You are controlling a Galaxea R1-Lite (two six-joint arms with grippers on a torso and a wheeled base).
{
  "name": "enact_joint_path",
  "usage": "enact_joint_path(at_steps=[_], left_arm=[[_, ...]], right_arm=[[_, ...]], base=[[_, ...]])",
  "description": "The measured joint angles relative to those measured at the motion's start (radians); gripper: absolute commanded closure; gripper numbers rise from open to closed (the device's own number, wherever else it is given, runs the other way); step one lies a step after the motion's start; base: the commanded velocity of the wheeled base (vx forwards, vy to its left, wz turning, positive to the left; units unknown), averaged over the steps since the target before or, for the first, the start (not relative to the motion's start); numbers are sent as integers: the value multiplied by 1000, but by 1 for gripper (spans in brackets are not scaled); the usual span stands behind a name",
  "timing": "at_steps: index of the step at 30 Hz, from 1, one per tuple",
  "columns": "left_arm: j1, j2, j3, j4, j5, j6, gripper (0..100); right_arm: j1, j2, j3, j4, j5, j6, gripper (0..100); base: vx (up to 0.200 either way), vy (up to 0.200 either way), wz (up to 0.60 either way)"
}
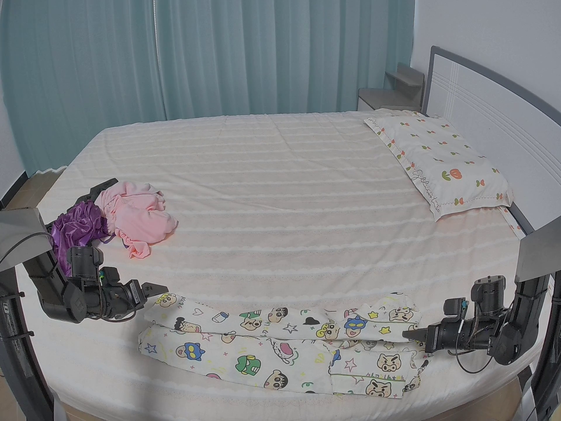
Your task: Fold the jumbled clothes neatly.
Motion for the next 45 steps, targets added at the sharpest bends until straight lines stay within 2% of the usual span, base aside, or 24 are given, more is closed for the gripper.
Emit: enact_joint_path(at_steps=[7,11,16,19,24,31,36,45], left_arm=[[4,-8,-3,1,0,-41,0],[7,-30,-10,2,0,-149,0],[7,-71,-18,1,-1,-365,0],[7,-95,-23,1,-4,-430,0],[8,-113,-27,-3,-11,-458,0],[10,-104,-22,-53,-16,-473,0],[10,-88,-12,-78,-16,-476,0],[10,-70,-5,-90,-17,-478,0]], right_arm=[[-15,0,29,-8,-1,-4,0],[-34,-34,59,-11,-1,-5,0],[-44,-106,71,-10,-10,-4,0],[-41,-153,59,-2,-25,-3,0],[6,-183,-49,64,-66,-2,0],[127,-120,-328,268,-143,-2,0],[183,-39,-483,425,-175,-4,0],[221,92,-583,465,-190,-9,0]], base=[[0,0,0],[0,0,0],[0,0,0],[0,0,0],[0,0,0],[0,0,0],[0,0,0],[0,0,0]])
